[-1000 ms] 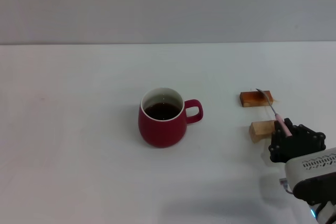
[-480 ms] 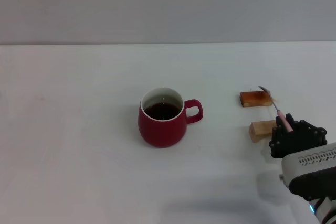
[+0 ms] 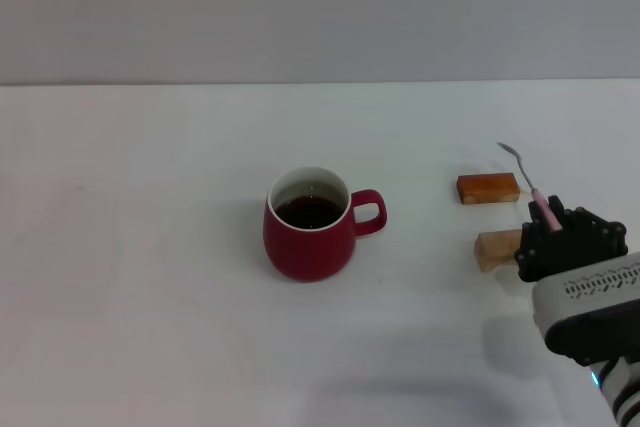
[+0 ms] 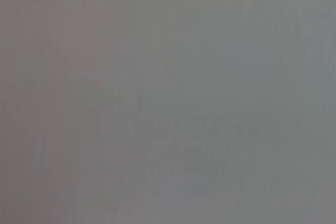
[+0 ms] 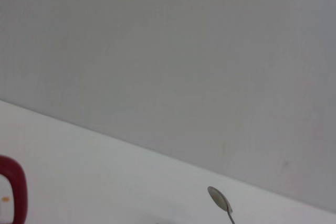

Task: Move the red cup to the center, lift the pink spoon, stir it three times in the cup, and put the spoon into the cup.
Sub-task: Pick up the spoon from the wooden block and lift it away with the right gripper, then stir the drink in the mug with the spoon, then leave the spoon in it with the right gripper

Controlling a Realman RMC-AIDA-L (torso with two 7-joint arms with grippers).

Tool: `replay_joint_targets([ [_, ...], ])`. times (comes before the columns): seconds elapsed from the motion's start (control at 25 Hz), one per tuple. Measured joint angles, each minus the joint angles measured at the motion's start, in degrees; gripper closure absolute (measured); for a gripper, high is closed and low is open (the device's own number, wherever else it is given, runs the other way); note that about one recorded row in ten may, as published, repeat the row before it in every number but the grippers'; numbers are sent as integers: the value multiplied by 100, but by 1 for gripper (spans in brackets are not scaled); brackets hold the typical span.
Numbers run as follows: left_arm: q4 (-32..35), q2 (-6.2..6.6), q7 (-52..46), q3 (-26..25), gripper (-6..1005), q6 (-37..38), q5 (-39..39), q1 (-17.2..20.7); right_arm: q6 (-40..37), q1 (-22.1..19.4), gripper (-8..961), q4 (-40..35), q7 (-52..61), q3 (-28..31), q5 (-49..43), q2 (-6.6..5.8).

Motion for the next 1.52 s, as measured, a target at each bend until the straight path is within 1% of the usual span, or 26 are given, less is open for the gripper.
replay_joint_targets([
  [0.12, 0, 0, 0, 0, 424, 0, 1, -2, -1, 2, 817, 151, -281, 87, -16, -5],
  [0.28, 0, 0, 0, 0, 424, 0, 1, -12, 2, 7, 817, 297, -388, 131, -52, -28],
  [0.4, 0, 0, 0, 0, 424, -11, 0, -13, 27, 36, 816, 577, -459, 148, -65, -122],
  [0.48, 0, 0, 0, 0, 424, -14, 1, -13, 61, 35, 816, 655, -521, 170, -59, -135],
  [0.52, 0, -1, 0, 0, 424, -15, 1, -13, 214, 2, 816, 839, -706, 285, -34, -138],
  [0.6, 0, -1, 0, 0, 424, -16, 1, -13, 328, -28, 816, 926, -768, 368, -29, -128],
  [0.76, -6, 0, -15, 0, 424, -18, 1, -19, 1084, -197, 816, 1346, -854, 861, -27, -82],
  [0.88, -7, 0, -14, 0, 424, -18, 1, -21, 1403, -267, 816, 1636, -900, 1057, -28, -68],
  [0.92, -13, 0, -17, 0, 424, -31, 1, -26, 1566, -311, 816, 1846, -1014, 1135, -17, -62],
  [1.2, -41, -1, -14, -31, 423, -132, 1, -58, 2075, -376, 816, 2251, -1145, 1375, -4, 2],
  [1.52, -34, 0, -6, -65, 423, -176, 0, -104, 2656, -391, 816, 2850, -1163, 1600, -39, 7],
])
